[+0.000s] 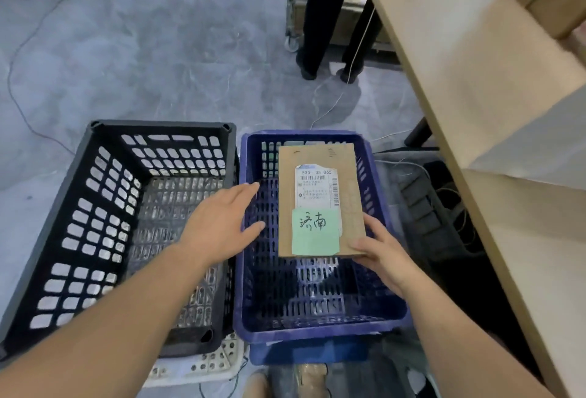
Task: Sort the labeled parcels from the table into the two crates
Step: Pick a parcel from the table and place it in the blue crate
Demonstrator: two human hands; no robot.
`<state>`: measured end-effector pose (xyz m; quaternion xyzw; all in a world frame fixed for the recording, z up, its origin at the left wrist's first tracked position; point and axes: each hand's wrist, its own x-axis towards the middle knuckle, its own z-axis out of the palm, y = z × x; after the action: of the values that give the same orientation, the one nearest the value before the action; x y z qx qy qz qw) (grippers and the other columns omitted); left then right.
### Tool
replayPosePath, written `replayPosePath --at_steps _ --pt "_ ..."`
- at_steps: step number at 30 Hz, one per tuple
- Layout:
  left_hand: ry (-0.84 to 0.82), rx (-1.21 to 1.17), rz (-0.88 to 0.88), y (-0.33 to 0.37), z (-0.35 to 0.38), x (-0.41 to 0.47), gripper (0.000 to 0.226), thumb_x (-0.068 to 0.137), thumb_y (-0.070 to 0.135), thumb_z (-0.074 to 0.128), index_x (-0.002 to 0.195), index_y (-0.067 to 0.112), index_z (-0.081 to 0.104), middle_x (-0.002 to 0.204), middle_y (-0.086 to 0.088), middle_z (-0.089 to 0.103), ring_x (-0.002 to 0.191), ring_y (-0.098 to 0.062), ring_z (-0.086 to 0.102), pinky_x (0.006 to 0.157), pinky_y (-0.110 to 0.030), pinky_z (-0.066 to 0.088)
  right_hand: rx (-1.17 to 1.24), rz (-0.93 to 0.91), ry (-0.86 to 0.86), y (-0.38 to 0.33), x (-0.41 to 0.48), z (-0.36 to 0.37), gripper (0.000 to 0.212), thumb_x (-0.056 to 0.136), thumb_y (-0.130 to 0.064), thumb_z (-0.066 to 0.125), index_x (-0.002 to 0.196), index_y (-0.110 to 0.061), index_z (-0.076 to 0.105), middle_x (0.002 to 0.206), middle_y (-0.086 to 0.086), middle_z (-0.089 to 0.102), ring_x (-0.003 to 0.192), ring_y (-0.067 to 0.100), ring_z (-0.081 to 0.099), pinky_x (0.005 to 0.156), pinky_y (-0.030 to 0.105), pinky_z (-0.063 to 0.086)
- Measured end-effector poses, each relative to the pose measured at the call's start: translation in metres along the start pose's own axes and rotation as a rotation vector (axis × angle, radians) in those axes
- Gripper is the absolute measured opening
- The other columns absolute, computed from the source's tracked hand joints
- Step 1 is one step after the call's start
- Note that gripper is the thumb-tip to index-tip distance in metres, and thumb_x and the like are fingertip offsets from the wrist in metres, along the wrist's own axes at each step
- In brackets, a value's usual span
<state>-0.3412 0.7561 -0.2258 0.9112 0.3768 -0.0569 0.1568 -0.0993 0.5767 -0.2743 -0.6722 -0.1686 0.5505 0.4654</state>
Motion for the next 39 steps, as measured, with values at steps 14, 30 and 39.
replayPosePath --at_steps 14,30,39 --pt "0.090 0.101 -0.135 -0.062 0.090 0.107 0.067 0.096 0.051 0.038 0.152 0.020 0.020 0.159 -0.002 0.018 0.145 -0.022 0.016 0.116 -0.041 0.017 -0.050 0.172 -0.021 0.098 0.206 0.020 0.079 0.074 -0.022 0.077 0.143 -0.034 0.041 0.121 -0.002 0.068 0.109 0.022 0.066 0.100 0.045 0.047" --pt "0.153 0.120 -0.101 -0.064 0.099 0.107 0.059 0.095 0.048 0.038 0.148 0.022 0.032 0.155 0.001 0.030 0.145 -0.020 0.016 0.115 -0.040 0.016 -0.492 0.258 0.031 0.093 0.258 0.064 0.074 0.097 -0.045 0.049 0.156 -0.030 0.007 0.150 0.003 0.042 0.130 0.029 0.047 0.104 0.043 0.042" --pt "0.038 0.110 -0.112 -0.016 0.021 0.057 0.064 0.096 0.047 0.041 0.151 0.021 0.020 0.153 -0.001 0.028 0.139 -0.021 0.028 0.114 -0.042 0.026 -1.177 -0.045 0.237 -0.007 0.116 0.048 0.053 0.096 -0.038 0.054 0.140 -0.015 0.037 0.138 0.013 0.037 0.117 0.033 0.048 0.085 0.042 0.048"
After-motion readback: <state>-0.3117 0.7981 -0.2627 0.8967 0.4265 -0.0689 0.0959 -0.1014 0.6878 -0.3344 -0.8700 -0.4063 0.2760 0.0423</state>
